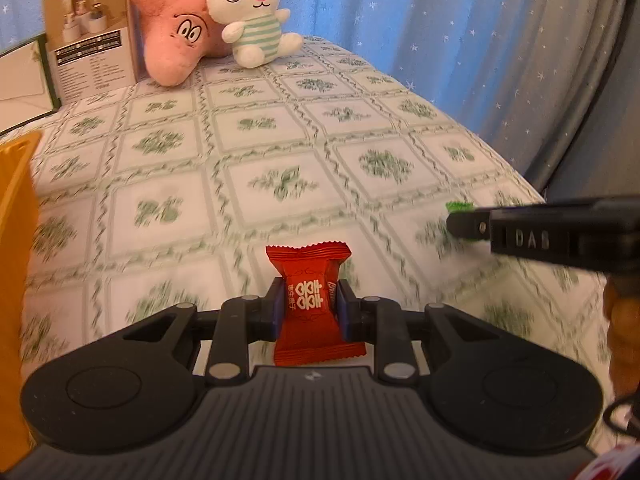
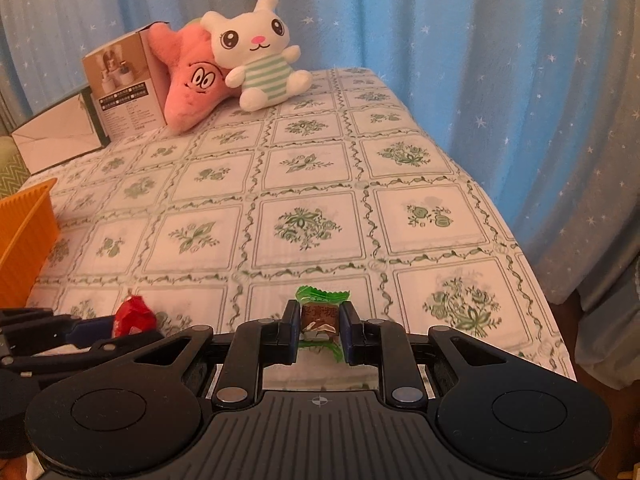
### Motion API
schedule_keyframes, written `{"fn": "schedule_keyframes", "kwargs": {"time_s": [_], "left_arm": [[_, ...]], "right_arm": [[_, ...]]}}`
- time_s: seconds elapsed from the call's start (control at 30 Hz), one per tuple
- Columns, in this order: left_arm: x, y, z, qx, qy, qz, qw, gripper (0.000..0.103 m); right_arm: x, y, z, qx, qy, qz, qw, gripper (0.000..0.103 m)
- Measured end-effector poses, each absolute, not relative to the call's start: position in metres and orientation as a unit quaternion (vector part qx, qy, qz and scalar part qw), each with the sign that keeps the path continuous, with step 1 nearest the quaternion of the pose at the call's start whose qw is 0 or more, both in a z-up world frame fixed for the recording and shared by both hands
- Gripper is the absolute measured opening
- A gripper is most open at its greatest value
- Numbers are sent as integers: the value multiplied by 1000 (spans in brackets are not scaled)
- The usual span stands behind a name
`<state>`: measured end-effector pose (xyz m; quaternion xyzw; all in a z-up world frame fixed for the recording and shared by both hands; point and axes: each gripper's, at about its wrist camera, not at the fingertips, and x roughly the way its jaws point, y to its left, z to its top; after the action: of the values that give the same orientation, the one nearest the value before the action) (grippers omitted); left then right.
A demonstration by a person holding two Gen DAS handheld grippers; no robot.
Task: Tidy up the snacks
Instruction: 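Carry the red candy and green-wrapped chocolate over the orange tray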
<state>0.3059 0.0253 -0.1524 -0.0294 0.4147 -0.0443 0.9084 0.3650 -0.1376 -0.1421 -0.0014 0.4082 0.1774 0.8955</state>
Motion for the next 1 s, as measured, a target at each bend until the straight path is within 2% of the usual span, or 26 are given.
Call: {"fn": "schedule_keyframes", "kwargs": {"time_s": [0.53,1.0], "left_arm": [[202,51,-133,-50,425,-22,904,23],[117,99,-85,-74,405,24,911,23]], "right_arm": [[250,-108,-138,22,425,192,885,21],[161,-62,-100,-10,409,234,882,21]]}}
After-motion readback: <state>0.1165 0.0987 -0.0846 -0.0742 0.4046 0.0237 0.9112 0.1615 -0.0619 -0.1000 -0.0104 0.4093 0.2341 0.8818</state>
